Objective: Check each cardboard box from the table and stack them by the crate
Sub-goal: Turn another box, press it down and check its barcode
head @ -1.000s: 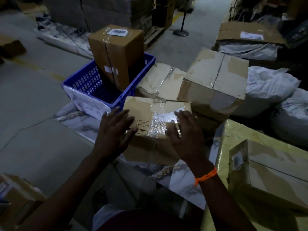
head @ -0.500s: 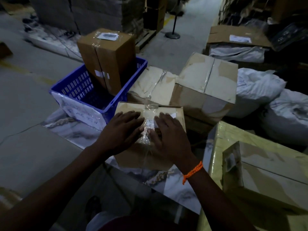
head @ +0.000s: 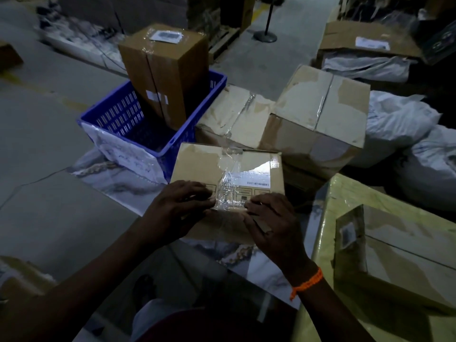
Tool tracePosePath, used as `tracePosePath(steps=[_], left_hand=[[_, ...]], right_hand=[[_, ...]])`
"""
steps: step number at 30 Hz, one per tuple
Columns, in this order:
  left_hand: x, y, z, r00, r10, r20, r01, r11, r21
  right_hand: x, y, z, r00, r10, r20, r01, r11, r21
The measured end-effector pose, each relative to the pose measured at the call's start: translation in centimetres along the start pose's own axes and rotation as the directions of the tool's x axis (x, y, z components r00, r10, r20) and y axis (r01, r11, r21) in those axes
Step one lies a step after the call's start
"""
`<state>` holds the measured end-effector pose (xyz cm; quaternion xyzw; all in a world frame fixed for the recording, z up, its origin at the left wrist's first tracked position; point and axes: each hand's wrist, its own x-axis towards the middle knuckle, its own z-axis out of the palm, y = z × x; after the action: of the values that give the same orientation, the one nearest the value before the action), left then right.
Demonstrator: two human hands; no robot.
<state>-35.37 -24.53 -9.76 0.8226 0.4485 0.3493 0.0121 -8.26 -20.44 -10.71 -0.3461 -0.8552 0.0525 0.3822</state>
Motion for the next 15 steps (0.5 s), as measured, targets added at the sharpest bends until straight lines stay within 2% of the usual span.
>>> tracePosePath(steps=[3,5,6,8,10,11,12,15], left_hand=[[-0.3,-0.2,0.2,0.999,-0.003,-0.039,0.004,1.0,0.023],[-1.0,-0.2,0.6,0.991,-0.083,-0.104,0.089,0.995,0.054],[-1.8,-0.3,0.8,0.975,-0.167,-0.148,0.174,0.984,0.034],[-3.3,0.1,1.0,0.905,-0.353,-0.237,0.348,0.935,-0.063],[-4.8,1.0,1.5,0.815,-0.533,-0.227,0.479,0.841,-0.252],[-5.2,1.5,1.8,0.806,-0.565,-0.174,0.508,0.813,-0.286],[-5.2,2.0,2.0,0.797,-0.587,-0.142,0.531,0.793,-0.298],[-5.1,2.4,2.1,0.748,-0.633,-0.2,0.572,0.767,-0.291]], right_hand=[[-0.5,0.3,0.1,0.997,0.077,0.014,-0.078,0.996,0.048],[-1.9,0.4,0.4,0.974,0.229,0.002,-0.228,0.97,0.089],[-2.9,0.5,0.6,0.944,0.33,-0.02,-0.324,0.935,0.141],[-4.8,0.7,1.1,0.845,0.532,-0.052,-0.496,0.816,0.299],[-6.0,0.5,1.9,0.734,0.678,0.041,-0.609,0.63,0.482],[-6.3,0.3,2.3,0.711,0.699,0.076,-0.628,0.583,0.516],[-6.5,0.2,2.7,0.708,0.703,0.074,-0.633,0.584,0.507],[-6.1,-0.1,2.8,0.712,0.7,0.059,-0.639,0.611,0.467]])
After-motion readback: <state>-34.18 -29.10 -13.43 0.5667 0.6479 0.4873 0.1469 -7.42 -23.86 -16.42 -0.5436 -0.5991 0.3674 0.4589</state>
